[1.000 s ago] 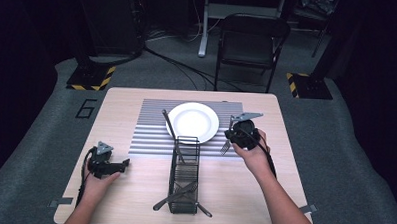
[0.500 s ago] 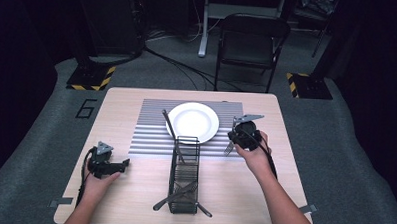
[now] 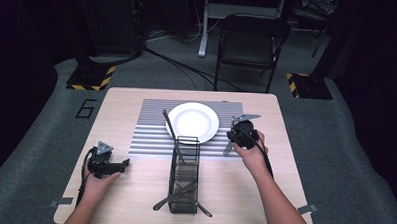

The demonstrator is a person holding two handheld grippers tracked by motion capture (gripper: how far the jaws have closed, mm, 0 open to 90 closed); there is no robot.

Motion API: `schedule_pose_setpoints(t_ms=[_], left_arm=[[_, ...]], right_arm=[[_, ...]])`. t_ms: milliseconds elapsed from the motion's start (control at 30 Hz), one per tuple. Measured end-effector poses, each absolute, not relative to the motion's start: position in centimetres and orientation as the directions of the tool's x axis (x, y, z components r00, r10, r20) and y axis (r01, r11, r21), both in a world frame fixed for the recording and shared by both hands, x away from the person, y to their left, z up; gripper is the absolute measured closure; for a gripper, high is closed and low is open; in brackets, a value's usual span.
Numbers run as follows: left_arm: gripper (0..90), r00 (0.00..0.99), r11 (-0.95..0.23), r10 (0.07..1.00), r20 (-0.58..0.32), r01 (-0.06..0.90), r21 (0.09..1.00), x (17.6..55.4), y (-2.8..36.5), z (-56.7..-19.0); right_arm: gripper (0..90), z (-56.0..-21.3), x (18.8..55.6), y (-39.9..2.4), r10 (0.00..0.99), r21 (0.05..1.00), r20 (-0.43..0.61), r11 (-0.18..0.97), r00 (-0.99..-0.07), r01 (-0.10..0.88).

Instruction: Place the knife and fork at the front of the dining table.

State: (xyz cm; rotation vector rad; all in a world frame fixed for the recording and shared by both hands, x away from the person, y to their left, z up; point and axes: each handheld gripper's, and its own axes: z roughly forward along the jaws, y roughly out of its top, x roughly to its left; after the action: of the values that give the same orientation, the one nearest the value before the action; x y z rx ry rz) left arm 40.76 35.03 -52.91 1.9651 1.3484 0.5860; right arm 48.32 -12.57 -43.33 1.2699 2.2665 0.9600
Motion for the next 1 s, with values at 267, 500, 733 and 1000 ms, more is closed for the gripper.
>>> schedule_pose_setpoints(t_ms=[267, 500, 733, 1000], left_arm=[[13.9, 0.364, -0.237, 0.931, -0.010, 0.628, 0.741, 40.8, 35.0, -52.9], [13.9, 0.364, -0.237, 0.931, -0.010, 0.628, 0.741, 40.8, 35.0, -52.9], [13.9, 0.364, -0.237, 0.931, -0.010, 0.628, 0.741, 40.8, 35.0, -52.9], [13.9, 0.364, -0.237, 0.931, -0.011, 0.628, 0.741, 40.8, 35.0, -52.9]], right_arm=[[86.4, -43.6, 49.3, -12.1, 0.867, 0.723, 0.010, 0.337, -0.498, 0.603], [85.5, -44.1, 50.0, -11.9, 0.893, 0.731, 0.020, 0.294, -0.449, 0.616], [84.3, -44.7, 50.8, -11.9, 0.911, 0.735, 0.023, 0.264, -0.412, 0.624], [83.6, -45.4, 51.8, -12.5, 0.917, 0.739, 0.055, 0.229, -0.396, 0.633]])
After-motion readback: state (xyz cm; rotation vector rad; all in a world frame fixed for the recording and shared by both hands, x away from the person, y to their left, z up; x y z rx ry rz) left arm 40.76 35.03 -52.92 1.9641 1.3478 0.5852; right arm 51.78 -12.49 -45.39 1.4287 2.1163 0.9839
